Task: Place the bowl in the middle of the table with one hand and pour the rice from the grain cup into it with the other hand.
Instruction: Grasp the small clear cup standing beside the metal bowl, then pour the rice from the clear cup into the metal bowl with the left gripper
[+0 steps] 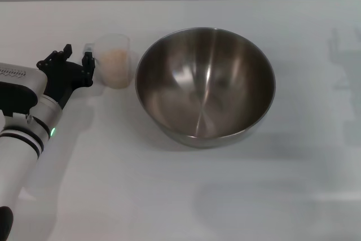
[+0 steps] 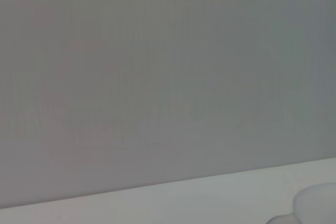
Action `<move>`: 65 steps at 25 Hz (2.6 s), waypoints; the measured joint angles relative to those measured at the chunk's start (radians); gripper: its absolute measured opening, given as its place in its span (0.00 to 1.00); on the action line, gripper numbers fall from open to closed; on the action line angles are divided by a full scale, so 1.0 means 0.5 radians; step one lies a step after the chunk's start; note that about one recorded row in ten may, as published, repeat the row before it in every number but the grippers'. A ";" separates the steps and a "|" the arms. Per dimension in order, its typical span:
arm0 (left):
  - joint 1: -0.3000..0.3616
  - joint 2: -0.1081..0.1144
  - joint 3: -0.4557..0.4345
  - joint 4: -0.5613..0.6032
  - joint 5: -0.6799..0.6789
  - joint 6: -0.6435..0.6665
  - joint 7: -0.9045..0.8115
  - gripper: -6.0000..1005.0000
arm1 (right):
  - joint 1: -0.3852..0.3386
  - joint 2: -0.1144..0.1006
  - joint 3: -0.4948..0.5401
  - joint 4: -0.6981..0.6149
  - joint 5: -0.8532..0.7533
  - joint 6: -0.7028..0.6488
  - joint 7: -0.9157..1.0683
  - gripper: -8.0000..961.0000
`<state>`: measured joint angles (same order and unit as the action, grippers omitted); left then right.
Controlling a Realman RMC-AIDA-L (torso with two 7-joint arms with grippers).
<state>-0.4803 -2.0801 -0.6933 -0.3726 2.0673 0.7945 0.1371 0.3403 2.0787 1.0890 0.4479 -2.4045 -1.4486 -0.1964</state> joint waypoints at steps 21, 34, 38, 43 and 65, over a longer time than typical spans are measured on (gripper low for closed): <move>0.010 0.004 -0.001 -0.030 0.026 0.370 0.073 0.03 | 0.026 0.000 0.029 -0.053 -0.002 0.006 0.000 0.51; 0.044 0.002 0.229 -0.336 0.281 0.858 1.701 0.03 | 0.114 0.000 0.060 -0.160 -0.002 0.008 0.015 0.51; 0.021 0.001 0.356 -0.354 0.283 0.856 2.213 0.03 | 0.133 0.000 0.059 -0.172 -0.002 0.008 0.015 0.51; 0.013 0.000 0.467 -0.371 0.284 0.827 2.773 0.03 | 0.165 0.000 0.059 -0.211 -0.002 0.005 0.017 0.51; -0.007 0.000 0.593 -0.306 0.367 0.755 4.015 0.03 | 0.198 -0.003 0.080 -0.234 -0.002 0.010 0.015 0.51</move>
<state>-0.4836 -2.0803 -0.3970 -0.5254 2.2507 1.1718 2.1447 0.4391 2.0770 1.1290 0.3311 -2.4053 -1.4434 -0.1889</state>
